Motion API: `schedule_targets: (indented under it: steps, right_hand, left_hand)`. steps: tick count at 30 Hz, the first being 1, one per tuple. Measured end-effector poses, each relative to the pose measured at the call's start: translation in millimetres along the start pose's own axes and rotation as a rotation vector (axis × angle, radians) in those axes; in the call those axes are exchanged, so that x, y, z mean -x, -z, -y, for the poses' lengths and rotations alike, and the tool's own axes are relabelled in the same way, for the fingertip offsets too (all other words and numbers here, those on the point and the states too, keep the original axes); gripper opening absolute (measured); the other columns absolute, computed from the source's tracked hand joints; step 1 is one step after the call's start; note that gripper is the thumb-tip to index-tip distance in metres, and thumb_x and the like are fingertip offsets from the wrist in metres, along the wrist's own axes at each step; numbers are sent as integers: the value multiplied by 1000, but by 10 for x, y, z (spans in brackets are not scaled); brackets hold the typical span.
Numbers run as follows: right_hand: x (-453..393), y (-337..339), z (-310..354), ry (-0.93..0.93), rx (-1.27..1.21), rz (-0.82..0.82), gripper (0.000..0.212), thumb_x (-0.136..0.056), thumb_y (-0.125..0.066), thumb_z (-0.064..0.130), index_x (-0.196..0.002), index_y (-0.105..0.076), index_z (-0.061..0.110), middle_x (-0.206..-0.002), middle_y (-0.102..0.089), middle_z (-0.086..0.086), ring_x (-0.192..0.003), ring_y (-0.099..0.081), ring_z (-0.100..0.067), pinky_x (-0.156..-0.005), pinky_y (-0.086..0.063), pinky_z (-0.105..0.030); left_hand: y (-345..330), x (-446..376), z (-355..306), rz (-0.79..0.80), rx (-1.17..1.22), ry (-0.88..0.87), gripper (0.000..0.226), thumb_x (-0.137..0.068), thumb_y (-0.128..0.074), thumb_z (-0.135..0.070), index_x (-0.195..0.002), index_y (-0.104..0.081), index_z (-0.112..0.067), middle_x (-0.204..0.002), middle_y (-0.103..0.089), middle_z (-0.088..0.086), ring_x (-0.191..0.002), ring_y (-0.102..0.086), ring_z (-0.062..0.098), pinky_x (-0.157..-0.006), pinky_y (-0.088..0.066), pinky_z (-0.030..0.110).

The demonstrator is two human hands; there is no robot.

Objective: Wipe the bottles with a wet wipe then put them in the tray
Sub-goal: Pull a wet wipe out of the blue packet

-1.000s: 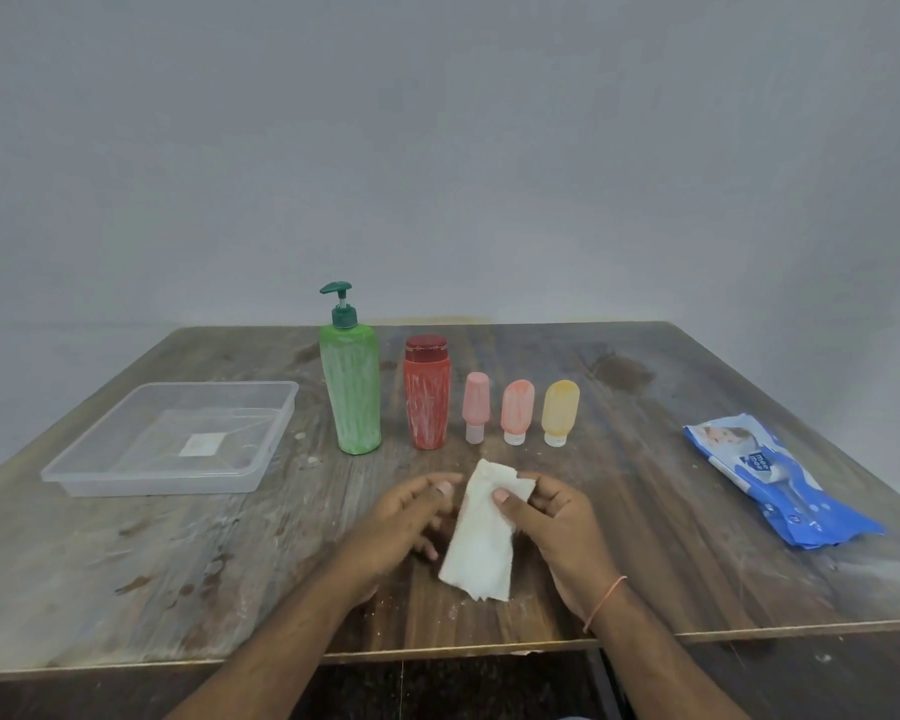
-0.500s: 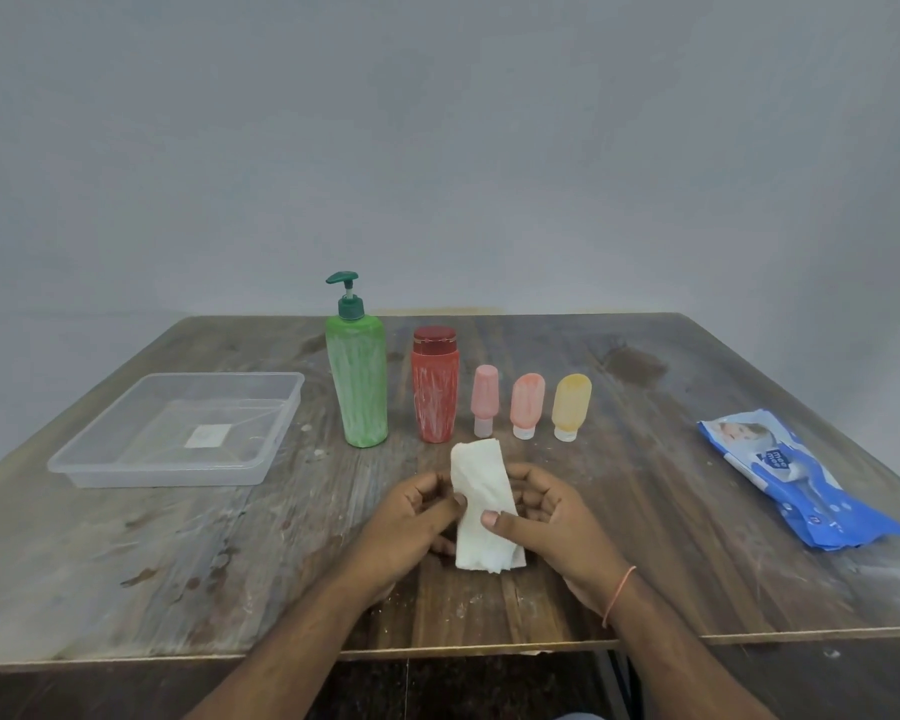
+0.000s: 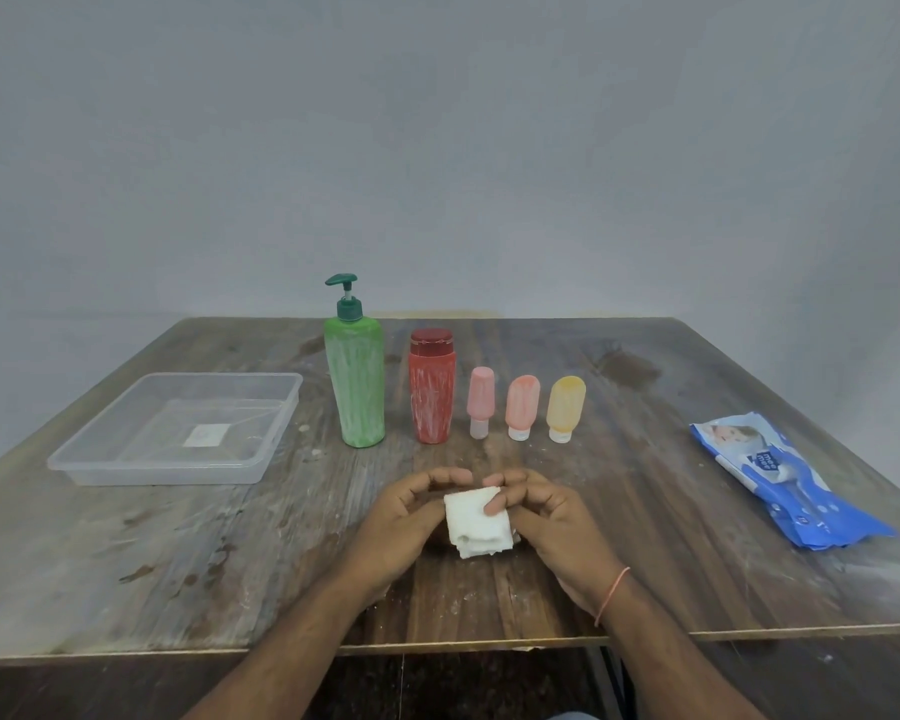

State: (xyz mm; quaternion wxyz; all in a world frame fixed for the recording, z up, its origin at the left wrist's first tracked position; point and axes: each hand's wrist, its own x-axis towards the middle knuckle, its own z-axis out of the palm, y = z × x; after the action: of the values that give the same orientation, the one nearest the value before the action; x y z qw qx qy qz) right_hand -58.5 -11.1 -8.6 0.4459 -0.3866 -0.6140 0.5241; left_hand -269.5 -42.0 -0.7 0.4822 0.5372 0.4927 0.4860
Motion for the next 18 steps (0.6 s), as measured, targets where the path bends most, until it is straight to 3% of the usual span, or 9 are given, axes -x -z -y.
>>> schedule_targets:
  steps: [4,7,10,12,15,18]
  right_hand:
    - [25,-4,3,19,11,-35,37,-97,-63,-11,-83,-85,14,-124,-71,2,-123,-64,-22,-91,-59,-34]
    - [25,4,-15,24,-13,-47,39,-98,-61,-13,-82,-85,14,-123,-71,2,-122,-65,-23,-98,-61,-42]
    - [22,8,-21,21,-66,-75,44,-98,-55,-16,-81,-84,12,-122,-74,1,-122,-66,-25,-102,-59,-47]
    - [9,28,-27,-27,-134,-92,49,-99,-44,-17,-90,-84,11,-123,-76,-1,-124,-68,-27,-103,-59,-50]
    - [-13,40,-9,-121,-266,-77,47,-104,-37,-8,-120,-77,11,-127,-77,-8,-122,-72,-30,-105,-58,-55]
    - [6,20,6,-111,-251,-80,31,-107,-59,9,-135,-68,19,-130,-76,-5,-120,-74,-24,-103,-60,-49]
  left_hand:
    - [-23,-3,-77,38,64,125,35,-112,-38,-15,-129,-69,-22,-122,-77,4,-105,-76,27,-76,-63,35]
    - [-43,2,-84,80,-84,103,23,-108,-59,-28,-126,-74,-26,-111,-80,0,-96,-77,18,-77,-64,31]
    - [-51,-2,-62,114,-204,85,24,-97,-77,-21,-120,-74,-27,-101,-82,-4,-89,-79,16,-78,-64,30]
    - [-55,-1,-37,73,-220,71,25,-93,-81,-21,-116,-75,-29,-100,-82,-5,-91,-79,20,-80,-64,33]
    - [-93,15,5,-17,-215,39,24,-92,-83,-23,-113,-75,-31,-99,-82,-7,-88,-78,16,-81,-65,37]
    - [-150,21,44,-32,-263,-31,20,-92,-83,-27,-111,-76,-33,-99,-82,-10,-90,-78,11,-85,-65,42]
